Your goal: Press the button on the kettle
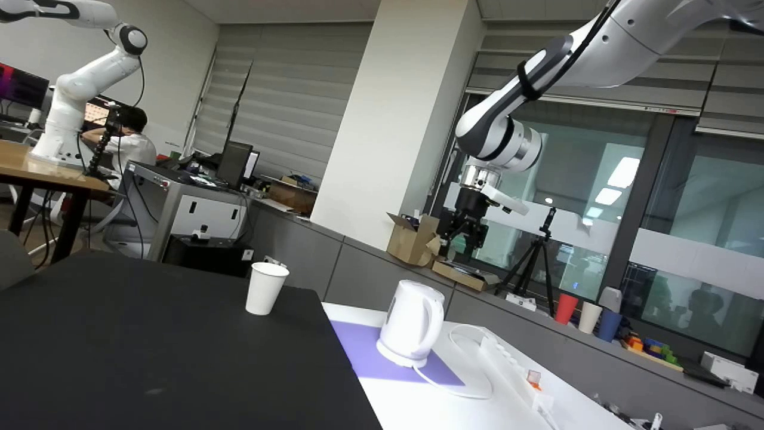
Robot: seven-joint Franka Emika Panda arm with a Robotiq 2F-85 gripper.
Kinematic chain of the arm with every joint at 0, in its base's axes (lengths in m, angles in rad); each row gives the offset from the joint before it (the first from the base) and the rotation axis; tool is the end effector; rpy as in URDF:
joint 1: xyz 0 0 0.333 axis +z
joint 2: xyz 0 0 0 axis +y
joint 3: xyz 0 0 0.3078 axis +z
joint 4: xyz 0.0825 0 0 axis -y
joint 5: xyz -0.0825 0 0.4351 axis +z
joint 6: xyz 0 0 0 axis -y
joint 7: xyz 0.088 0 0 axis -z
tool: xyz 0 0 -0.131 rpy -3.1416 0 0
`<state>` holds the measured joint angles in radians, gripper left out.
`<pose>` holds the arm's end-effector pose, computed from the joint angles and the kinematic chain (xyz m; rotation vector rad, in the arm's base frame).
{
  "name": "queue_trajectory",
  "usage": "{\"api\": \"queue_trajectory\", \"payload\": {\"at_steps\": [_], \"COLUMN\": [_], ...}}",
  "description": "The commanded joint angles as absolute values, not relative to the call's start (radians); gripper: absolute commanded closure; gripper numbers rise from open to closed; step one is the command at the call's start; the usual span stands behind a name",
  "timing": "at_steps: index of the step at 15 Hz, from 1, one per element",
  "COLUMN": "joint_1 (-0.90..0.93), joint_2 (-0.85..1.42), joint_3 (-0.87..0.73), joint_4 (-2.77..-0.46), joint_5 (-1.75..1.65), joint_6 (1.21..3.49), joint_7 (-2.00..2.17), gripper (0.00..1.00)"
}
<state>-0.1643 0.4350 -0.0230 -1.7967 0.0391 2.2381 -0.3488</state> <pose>0.6760 -0.1256 0.2451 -3.1153 -0.2178 -0.0187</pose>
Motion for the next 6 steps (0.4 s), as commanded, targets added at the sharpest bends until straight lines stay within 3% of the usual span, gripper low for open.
{"api": "queue_trajectory", "payload": {"at_steps": [1, 6], "joint_1": [-0.152, -0.165], "joint_2": [0.406, 0.435], "joint_3": [-0.037, -0.024], "joint_4": [-1.811, -1.795], "joint_5": [0.020, 0.038], "joint_6": [2.221, 2.236], "joint_7": [-0.294, -0.334], "gripper": [0.00, 0.00]}}
